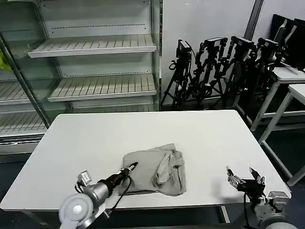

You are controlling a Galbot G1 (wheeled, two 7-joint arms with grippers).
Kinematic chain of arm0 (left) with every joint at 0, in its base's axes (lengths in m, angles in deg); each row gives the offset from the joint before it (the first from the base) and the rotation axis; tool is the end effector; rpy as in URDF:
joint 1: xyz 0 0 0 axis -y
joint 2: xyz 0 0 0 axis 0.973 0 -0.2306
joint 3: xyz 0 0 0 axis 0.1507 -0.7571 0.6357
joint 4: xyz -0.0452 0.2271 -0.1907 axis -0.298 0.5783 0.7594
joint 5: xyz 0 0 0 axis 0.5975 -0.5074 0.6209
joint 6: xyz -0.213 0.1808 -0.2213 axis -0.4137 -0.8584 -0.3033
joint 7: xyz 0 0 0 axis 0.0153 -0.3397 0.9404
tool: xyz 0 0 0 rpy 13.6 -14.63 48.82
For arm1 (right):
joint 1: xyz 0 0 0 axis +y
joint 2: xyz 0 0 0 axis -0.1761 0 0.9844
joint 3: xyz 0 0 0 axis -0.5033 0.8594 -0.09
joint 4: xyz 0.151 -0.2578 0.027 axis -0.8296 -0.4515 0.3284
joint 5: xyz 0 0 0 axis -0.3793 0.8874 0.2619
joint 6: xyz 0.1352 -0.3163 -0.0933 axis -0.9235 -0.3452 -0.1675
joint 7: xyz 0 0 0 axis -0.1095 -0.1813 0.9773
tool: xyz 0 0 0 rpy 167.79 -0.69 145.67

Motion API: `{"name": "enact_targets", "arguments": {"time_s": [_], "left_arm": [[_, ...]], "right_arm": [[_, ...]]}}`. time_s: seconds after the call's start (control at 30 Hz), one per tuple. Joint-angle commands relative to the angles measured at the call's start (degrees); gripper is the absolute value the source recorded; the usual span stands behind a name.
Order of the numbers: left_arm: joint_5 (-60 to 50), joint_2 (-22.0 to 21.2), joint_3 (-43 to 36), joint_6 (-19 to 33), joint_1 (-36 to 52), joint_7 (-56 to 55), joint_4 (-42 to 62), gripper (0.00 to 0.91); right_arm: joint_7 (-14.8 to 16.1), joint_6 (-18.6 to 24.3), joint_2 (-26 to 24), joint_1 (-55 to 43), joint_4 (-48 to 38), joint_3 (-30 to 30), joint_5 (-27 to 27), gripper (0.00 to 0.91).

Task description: Fold and organize the clothes.

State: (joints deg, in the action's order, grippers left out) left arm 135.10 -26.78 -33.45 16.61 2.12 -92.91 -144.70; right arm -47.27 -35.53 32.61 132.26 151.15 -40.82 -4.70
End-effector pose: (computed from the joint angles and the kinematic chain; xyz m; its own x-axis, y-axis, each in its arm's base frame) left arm 0.2860 0.0270 -0.2098 -0.7690 0.5165 0.3766 0.0312 0.6188 -0.7849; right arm 0.2067 -0.0872 -0.1744 -0.9396 0.0558 0.3377 0.0634 0.9979 0.0117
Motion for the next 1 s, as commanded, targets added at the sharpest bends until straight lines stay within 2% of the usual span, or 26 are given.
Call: {"name": "enact_targets", "arguments": {"time_s": [0.03, 0.13, 0.17, 0.33, 0.43, 0.53, 0.57, 0.63, 0.77, 0.83, 0.9, 0.93, 1.0], "left_arm": [[6.4, 9.5, 20.6, 0.1, -5.4, 0.3, -1.9, 0.020], [6.3, 13.8, 29.1, 0.0, -8.2, 1.7, -0.2, 0.020], [6.1, 16.6, 32.5, 0.0, -9.8, 2.5, 0.1, 0.020], [5.7, 24.6, 40.2, 0.0, -13.6, 4.8, -0.3, 0.020], [4.4, 28.5, 38.4, 0.0, -12.4, 4.8, -3.2, 0.020], [1.7, 30.0, 32.0, 0.1, -9.2, 4.5, -7.2, 0.020], [-0.5, 29.8, 27.4, 0.1, -7.3, 4.3, -9.0, 0.020], [-5.9, 28.0, 15.9, 0.1, -0.9, 4.1, -10.2, 0.020], [-14.8, 20.3, -9.0, 0.2, 9.9, 2.6, -6.7, 0.020], [-17.9, 16.8, -17.6, 0.1, 13.9, 1.8, -2.1, 0.020], [-20.1, 10.8, -23.7, 0.1, 18.9, 0.6, 4.2, 0.020], [-21.2, 9.8, -25.2, 0.1, 19.8, 0.4, 5.2, 0.020], [-22.5, 2.6, -30.2, 0.1, 23.2, -1.1, 8.4, 0.020]], "right_arm": [[0.0, 0.1, -0.1, -1.5, -0.5, 0.9, -0.4, 0.907], [0.1, 0.1, -0.2, -3.7, -1.0, 2.3, -0.4, 0.907], [0.1, 0.2, -0.2, -4.4, -1.1, 2.8, -0.5, 0.907], [0.2, 0.4, -0.2, -6.2, -1.8, 4.1, -0.5, 0.907], [0.2, 0.5, -0.3, -6.8, -1.6, 4.7, -0.3, 0.907], [0.2, 0.6, -0.2, -6.6, -1.2, 5.0, 0.1, 0.907], [0.3, 0.6, -0.2, -6.2, -0.8, 5.1, 0.5, 0.907], [0.4, 0.7, -0.2, -5.4, -0.3, 4.9, 1.2, 0.907], [0.6, 1.2, 0.3, -3.7, 0.4, 4.4, 2.8, 0.907], [0.7, 1.5, 0.6, -2.8, 0.7, 4.1, 3.9, 0.907], [0.8, 1.8, 1.0, -1.8, 1.1, 4.0, 5.0, 0.907], [0.9, 1.8, 1.1, -1.5, 1.3, 3.9, 5.2, 0.907], [0.9, 2.0, 1.4, -0.7, 1.4, 3.6, 5.7, 0.907]]}}
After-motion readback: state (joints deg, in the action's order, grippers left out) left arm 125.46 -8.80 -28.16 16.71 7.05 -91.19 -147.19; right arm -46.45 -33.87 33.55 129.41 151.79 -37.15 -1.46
